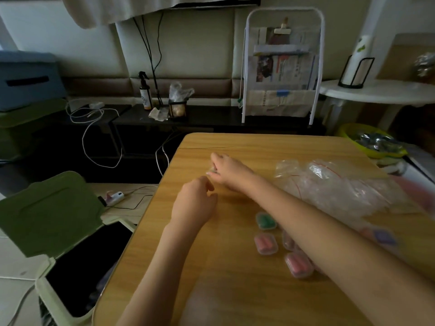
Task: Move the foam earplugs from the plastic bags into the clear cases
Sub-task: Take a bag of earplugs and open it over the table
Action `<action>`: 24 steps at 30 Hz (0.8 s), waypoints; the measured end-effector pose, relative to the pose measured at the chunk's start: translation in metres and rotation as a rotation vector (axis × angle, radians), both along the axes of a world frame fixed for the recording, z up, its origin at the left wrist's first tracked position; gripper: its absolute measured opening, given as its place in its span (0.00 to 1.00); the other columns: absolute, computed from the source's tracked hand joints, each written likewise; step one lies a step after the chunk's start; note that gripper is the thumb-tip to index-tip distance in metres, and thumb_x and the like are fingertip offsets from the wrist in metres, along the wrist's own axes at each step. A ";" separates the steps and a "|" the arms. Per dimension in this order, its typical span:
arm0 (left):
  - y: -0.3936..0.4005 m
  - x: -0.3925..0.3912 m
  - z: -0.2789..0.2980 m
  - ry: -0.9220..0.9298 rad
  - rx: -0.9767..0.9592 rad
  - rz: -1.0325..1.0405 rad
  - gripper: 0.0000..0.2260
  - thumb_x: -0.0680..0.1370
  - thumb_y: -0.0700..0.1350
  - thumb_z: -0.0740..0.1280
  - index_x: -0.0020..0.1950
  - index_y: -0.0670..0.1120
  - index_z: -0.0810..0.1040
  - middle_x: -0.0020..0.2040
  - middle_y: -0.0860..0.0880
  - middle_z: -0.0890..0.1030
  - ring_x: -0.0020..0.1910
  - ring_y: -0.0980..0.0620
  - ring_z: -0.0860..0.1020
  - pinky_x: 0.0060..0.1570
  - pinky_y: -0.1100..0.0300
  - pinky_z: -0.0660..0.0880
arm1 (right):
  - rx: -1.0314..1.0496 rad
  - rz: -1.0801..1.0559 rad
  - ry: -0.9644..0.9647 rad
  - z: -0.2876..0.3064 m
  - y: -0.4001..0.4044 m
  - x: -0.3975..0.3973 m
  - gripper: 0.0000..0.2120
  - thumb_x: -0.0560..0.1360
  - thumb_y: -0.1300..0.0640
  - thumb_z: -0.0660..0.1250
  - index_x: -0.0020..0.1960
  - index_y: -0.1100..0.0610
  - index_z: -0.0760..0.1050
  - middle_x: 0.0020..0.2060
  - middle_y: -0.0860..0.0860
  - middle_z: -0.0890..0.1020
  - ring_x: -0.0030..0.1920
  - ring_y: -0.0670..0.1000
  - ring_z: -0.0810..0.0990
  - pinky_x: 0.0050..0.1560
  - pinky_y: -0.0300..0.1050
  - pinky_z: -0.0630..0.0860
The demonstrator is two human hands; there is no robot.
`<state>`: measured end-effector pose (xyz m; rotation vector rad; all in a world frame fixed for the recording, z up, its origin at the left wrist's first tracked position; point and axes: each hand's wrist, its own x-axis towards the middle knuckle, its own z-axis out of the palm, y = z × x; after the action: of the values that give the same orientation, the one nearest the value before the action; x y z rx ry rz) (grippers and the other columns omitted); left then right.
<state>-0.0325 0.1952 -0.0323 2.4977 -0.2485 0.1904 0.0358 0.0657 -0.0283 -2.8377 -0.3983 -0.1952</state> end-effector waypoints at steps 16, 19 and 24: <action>0.008 -0.085 0.043 0.553 -0.874 -0.118 0.13 0.82 0.47 0.60 0.54 0.40 0.79 0.47 0.41 0.83 0.40 0.48 0.84 0.37 0.58 0.79 | 0.879 0.114 0.152 0.028 -0.034 -0.211 0.16 0.72 0.46 0.68 0.58 0.45 0.73 0.56 0.45 0.76 0.30 0.39 0.75 0.28 0.31 0.73; 0.003 -0.090 0.041 0.401 -0.743 -0.022 0.13 0.82 0.48 0.59 0.48 0.43 0.79 0.43 0.44 0.83 0.38 0.50 0.84 0.34 0.57 0.80 | 0.753 0.056 0.127 0.022 -0.042 -0.229 0.19 0.67 0.40 0.69 0.56 0.41 0.73 0.54 0.38 0.75 0.45 0.34 0.76 0.43 0.33 0.75; 0.000 -0.091 0.030 0.028 -0.252 0.027 0.14 0.82 0.49 0.57 0.42 0.47 0.78 0.36 0.54 0.79 0.35 0.57 0.77 0.31 0.65 0.68 | 0.743 0.073 0.142 0.012 -0.037 -0.236 0.19 0.65 0.50 0.75 0.54 0.48 0.78 0.52 0.40 0.77 0.54 0.34 0.74 0.55 0.29 0.72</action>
<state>-0.1235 0.1954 -0.0023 2.2533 -0.1678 0.1857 -0.2004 0.0286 -0.0159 -2.0879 -0.3129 -0.0963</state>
